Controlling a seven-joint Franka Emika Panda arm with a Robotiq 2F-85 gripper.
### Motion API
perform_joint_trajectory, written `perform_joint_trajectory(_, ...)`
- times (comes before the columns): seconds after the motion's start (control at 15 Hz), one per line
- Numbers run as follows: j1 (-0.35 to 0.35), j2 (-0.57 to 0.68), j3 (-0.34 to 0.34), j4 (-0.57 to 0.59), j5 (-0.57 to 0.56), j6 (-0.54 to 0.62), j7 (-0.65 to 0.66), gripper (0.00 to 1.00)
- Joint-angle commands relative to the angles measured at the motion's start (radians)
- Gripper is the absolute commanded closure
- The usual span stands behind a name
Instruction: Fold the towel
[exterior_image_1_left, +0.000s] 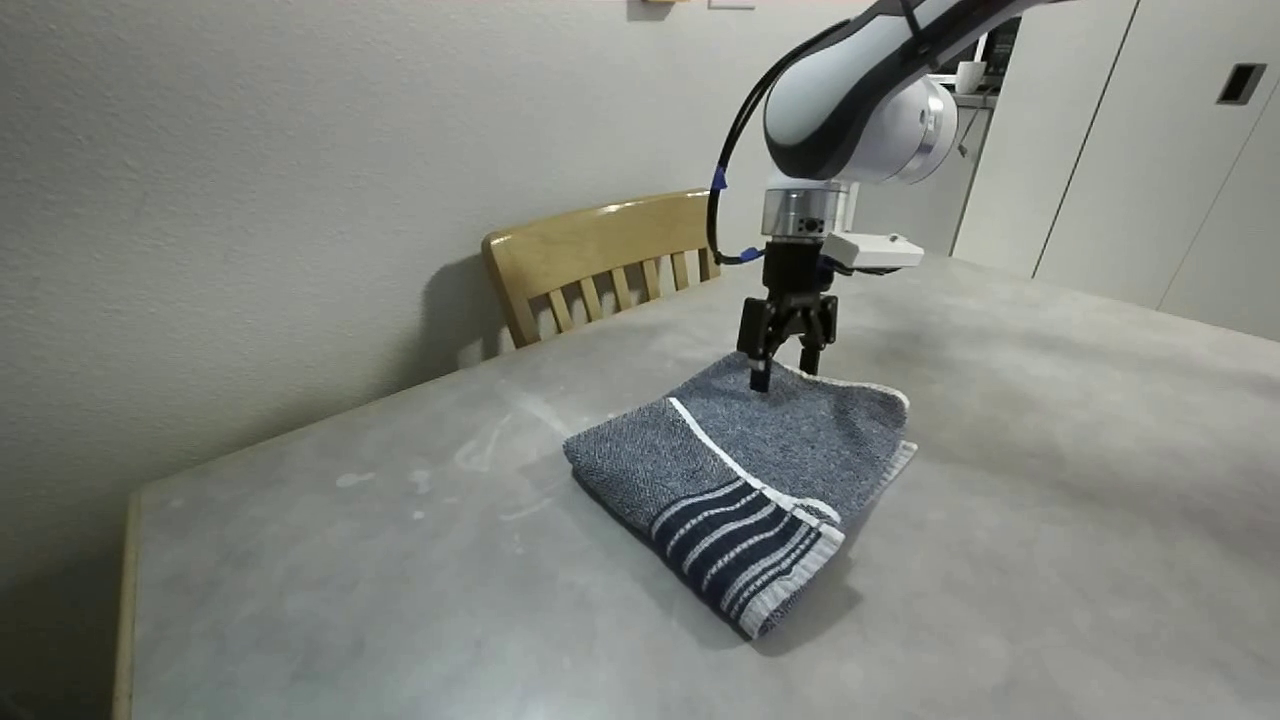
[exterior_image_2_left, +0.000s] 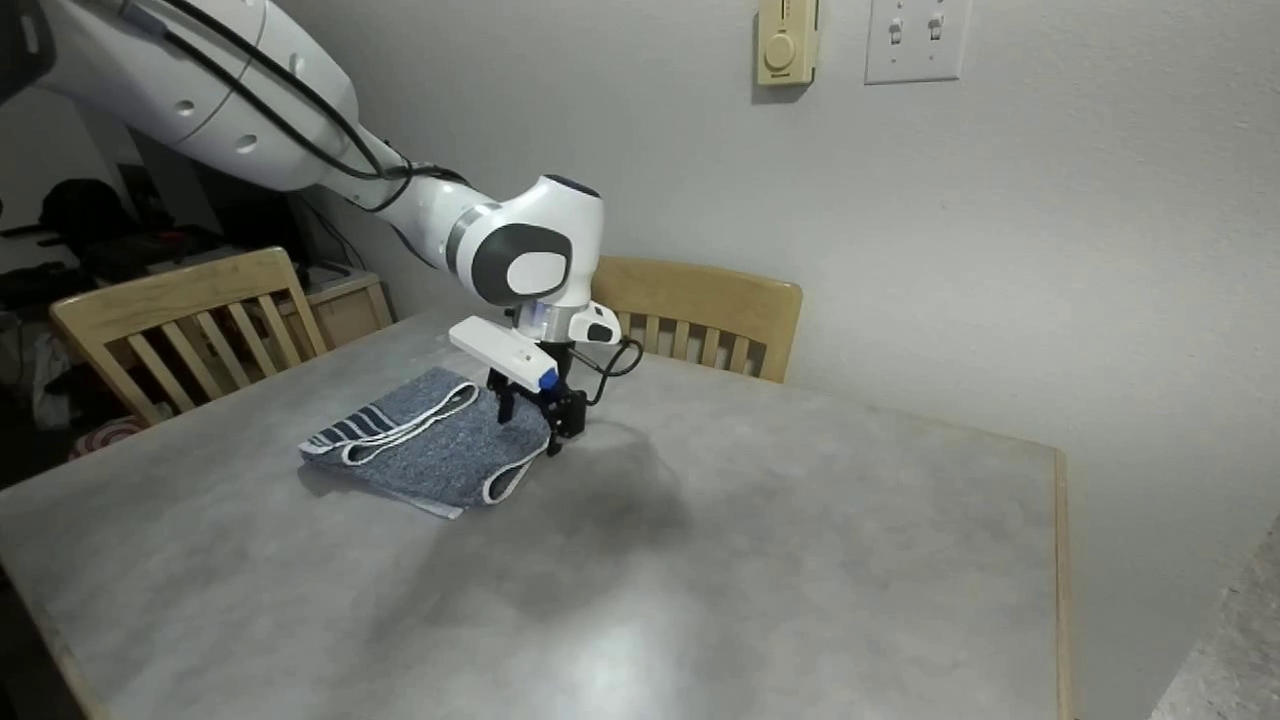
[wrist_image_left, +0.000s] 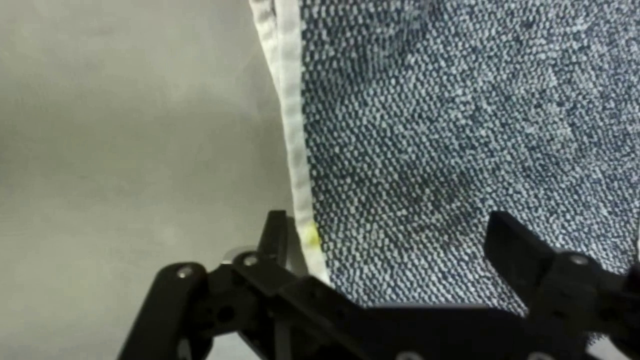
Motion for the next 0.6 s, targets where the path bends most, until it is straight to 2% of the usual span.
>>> perform_joint_trajectory(0.0, -0.012, 0.065, 0.018, 0.084, 0.023, -0.071, -0.032, 0.00)
perform_joint_trajectory(0.07, -0.011, 0.069, 0.017, 0.092, 0.021, -0.080, -0.033, 0.00)
perform_joint_trajectory(0.13, -0.010, 0.071, 0.017, 0.095, 0.021, -0.087, -0.034, 0.06)
perform_joint_trajectory(0.2, -0.011, 0.078, 0.017, 0.104, 0.021, -0.091, -0.038, 0.26)
perform_joint_trajectory(0.33, -0.010, 0.076, 0.017, 0.107, 0.023, -0.099, -0.036, 0.32)
perform_joint_trajectory(0.53, -0.011, 0.079, 0.017, 0.118, 0.024, -0.108, -0.039, 0.52)
